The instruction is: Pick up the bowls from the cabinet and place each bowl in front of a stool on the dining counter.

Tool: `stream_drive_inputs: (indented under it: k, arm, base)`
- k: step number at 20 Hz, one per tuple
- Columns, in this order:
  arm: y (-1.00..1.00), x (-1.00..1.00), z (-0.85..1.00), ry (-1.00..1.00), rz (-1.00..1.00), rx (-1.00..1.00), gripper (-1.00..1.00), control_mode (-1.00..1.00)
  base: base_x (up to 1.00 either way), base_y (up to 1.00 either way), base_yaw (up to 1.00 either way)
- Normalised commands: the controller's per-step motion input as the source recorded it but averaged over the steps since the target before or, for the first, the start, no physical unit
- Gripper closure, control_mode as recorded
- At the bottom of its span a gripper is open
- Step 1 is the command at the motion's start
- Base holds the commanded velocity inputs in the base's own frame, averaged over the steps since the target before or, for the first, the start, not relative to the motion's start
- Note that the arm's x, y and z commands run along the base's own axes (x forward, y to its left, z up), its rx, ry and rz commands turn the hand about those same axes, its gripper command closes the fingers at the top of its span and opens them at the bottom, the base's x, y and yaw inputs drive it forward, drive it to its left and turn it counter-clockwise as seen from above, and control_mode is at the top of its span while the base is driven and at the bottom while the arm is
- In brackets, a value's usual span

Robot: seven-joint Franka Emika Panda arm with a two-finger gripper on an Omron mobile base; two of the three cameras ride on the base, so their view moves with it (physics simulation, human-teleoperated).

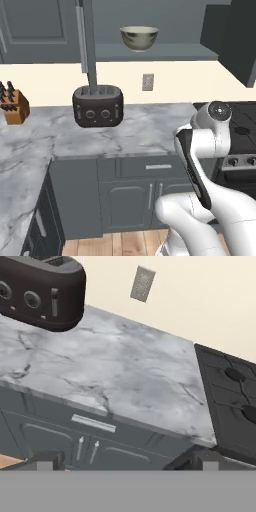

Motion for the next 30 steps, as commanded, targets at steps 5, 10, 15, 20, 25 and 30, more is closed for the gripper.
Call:
stream_drive_inputs:
  k: [5,10,15,20,25,30]
  arm:
    - [0.0,0.0,0.0,0.0,0.0,0.0,-1.0,1.0]
    - [0.0,0.0,0.0,0.0,0.0,0.0,-1.0,1.0]
    - [0.0,0.0,0.0,0.0,0.0,0.0,-1.0,1.0]
    - [0.0,0.0,0.0,0.0,0.0,0.0,-1.0,1.0]
    - [0.0,0.0,0.0,0.0,0.0,0.0,-1.0,1.0]
    - [0.0,0.0,0.0,0.0,0.0,0.0,-1.0,1.0]
  base:
    - [0.83,0.18,0.0]
    - [0.22,0.02,0.0]
    - [0.02,0.04,0.0]
    - [0.13,0.0,0.0]
    - [0.59,0.0,0.0]
    - [0.34,0.04,0.0]
